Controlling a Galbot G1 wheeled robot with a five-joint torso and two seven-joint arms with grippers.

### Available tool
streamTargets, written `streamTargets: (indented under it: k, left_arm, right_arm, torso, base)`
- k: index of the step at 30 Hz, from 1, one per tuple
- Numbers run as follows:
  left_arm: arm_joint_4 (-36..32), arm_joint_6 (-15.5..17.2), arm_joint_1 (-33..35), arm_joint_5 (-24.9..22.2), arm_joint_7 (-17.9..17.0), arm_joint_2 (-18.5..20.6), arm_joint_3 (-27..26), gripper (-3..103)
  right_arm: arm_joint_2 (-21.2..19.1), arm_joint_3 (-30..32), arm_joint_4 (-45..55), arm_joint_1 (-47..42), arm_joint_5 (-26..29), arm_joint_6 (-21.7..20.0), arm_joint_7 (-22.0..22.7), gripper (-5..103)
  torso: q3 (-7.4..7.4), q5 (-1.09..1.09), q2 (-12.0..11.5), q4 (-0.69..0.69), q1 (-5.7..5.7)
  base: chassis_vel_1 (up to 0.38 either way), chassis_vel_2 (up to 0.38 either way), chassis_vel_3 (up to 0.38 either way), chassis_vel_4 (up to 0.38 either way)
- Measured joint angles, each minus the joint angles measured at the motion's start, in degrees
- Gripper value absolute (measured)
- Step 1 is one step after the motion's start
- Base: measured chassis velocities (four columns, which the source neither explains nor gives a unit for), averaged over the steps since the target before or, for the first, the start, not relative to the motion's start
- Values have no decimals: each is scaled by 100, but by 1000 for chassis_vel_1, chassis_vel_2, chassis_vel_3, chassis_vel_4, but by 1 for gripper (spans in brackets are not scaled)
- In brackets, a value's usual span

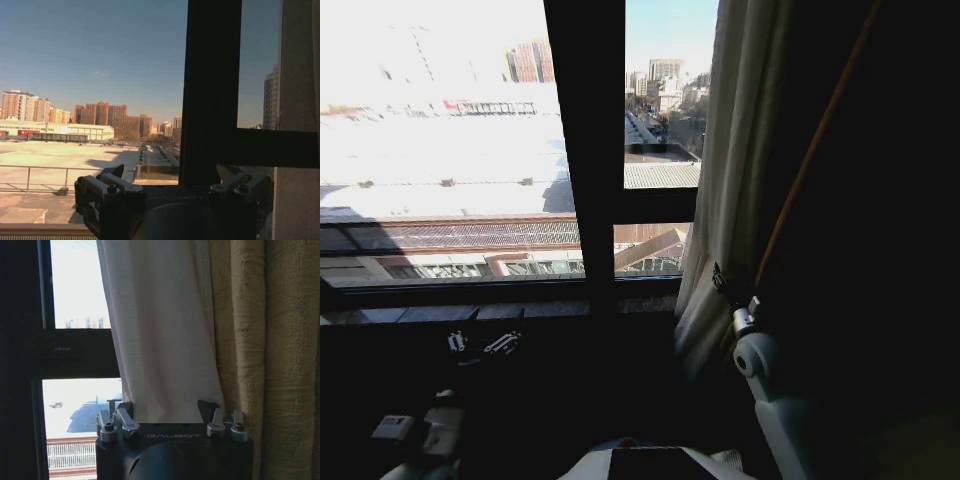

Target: Open the curtains by pulling them apart, changing their state from closed to fully open.

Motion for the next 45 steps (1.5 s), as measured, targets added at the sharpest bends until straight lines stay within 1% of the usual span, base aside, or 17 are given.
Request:
streamTargets:
  k: [1,3,7,9,10,12,14,17,21,33,45]
  left_arm:
    - [2,4,-4,-4,-3,-2,4,100]
    - [2,4,-6,-6,-5,-3,4,100]
    - [-15,12,-9,-26,-9,-2,3,100]
    - [-18,14,-8,-27,-9,-2,1,100]
    - [-28,29,-3,-27,-11,-4,0,100]
    - [-35,40,-3,-27,-13,-5,0,100]
    - [-46,80,-10,-27,-17,-6,0,100]
    - [-52,92,-12,-27,-18,-6,-1,100]
    - [-58,97,10,-28,-19,-6,-9,100]
    - [-11,71,27,-18,-19,-7,6,100]
    - [7,68,22,13,-18,-6,25,100]
  right_arm:
    - [1,-72,166,-134,49,-35,62,74]
    - [5,-119,250,-207,70,-49,96,74]
    - [101,-313,608,-590,-78,-66,223,95]
    - [116,-329,629,-616,-137,-59,231,95]
    - [149,-369,651,-669,-330,-25,233,99]
    - [163,-375,650,-674,-439,-5,228,99]
    - [201,-370,600,-653,-665,70,133,100]
    - [217,-355,566,-625,-750,107,97,100]
    - [226,-347,445,-639,-1078,321,65,100]
    - [236,-460,350,-659,-1228,391,43,100]
    - [261,-597,285,-603,-1282,395,4,100]
  torso:
    - [0,-1,0,-1,0]
    - [0,-2,0,-1,0]
    - [0,0,0,-1,0]
    - [0,1,0,0,0]
    - [0,1,0,0,0]
    - [0,0,0,0,0]
    - [0,1,0,0,0]
    - [0,0,0,0,0]
    - [0,1,0,0,0]
    - [1,2,0,0,0]
    - [1,-1,0,-1,0]
  base:
    - [0,0,0,0]
    - [0,0,0,0]
    - [0,0,0,0]
    - [0,0,0,0]
    - [0,0,0,0]
    - [0,0,0,0]
    - [0,0,0,0]
    - [0,0,0,0]
    - [0,0,0,0]
    - [66,60,-58,-59]
    - [248,252,-247,-261]
